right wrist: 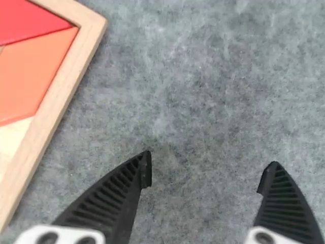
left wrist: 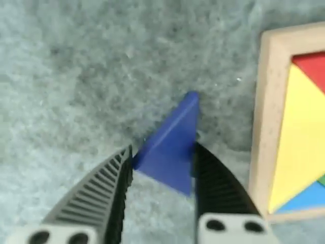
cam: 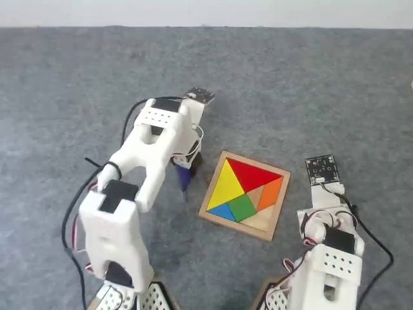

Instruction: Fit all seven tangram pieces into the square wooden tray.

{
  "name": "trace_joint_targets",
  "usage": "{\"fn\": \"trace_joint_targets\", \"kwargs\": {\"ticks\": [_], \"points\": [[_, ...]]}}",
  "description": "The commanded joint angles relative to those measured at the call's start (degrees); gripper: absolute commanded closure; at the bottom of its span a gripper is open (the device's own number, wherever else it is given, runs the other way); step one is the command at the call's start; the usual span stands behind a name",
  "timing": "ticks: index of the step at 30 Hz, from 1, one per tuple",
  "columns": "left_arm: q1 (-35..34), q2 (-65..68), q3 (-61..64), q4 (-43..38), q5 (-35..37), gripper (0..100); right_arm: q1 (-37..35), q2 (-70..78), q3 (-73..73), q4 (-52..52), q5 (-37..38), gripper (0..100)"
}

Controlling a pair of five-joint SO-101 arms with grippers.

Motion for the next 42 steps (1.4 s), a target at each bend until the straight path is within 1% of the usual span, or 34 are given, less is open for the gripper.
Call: {"fn": "trace_joint_targets", "kwargs": {"ticks": [1, 9, 15, 17, 19, 22, 23, 26, 28, 30, 35, 42], "points": [[0.09, -5.27, -0.13, 2.73, -0.44, 91, -0.48, -1.01, -0.53, -1.01, -0.35, 65.6], [0.62, -10.37, 0.75, 5.8, -1.05, 91, -0.48, -1.01, -0.53, -1.01, -0.35, 65.6], [6.68, -13.36, 6.55, 3.96, -1.32, 91, -0.48, -1.01, -0.53, -1.1, -0.35, 65.6], [7.74, -14.07, 7.25, 3.43, -1.23, 91, -0.48, -1.01, -0.53, -1.1, -0.35, 65.6], [5.63, -14.24, 6.99, 3.25, -1.23, 86, -0.4, -1.01, -0.53, -1.01, -0.35, 65.6], [-0.18, -14.07, 6.02, 0.53, -1.67, 74, -0.4, -1.01, -0.53, -1.01, -0.35, 65.6], [-2.2, -14.07, 5.41, 0.09, -2.02, 72, -0.4, -1.01, -0.53, -1.01, -0.35, 65.6], [-6.77, -13.89, 3.74, -0.18, -5.01, 72, -0.4, -1.01, -0.53, -1.01, -0.35, 65.6], [-7.82, -12.13, 3.47, -0.18, -5.8, 72, -0.4, -1.01, -0.53, -1.01, -0.35, 65.6], [-7.74, -8.88, 3.3, -0.35, -7.12, 72, -0.48, -1.01, -0.53, -1.01, -0.35, 65.6], [-7.12, -1.76, 3.12, -5.27, -7.91, 72, -0.48, -1.01, -0.53, -1.01, -0.35, 65.6], [-6.68, 3.25, -0.48, -5.54, -7.91, 72, -0.48, -1.01, -0.53, -1.01, -0.35, 65.6]]}}
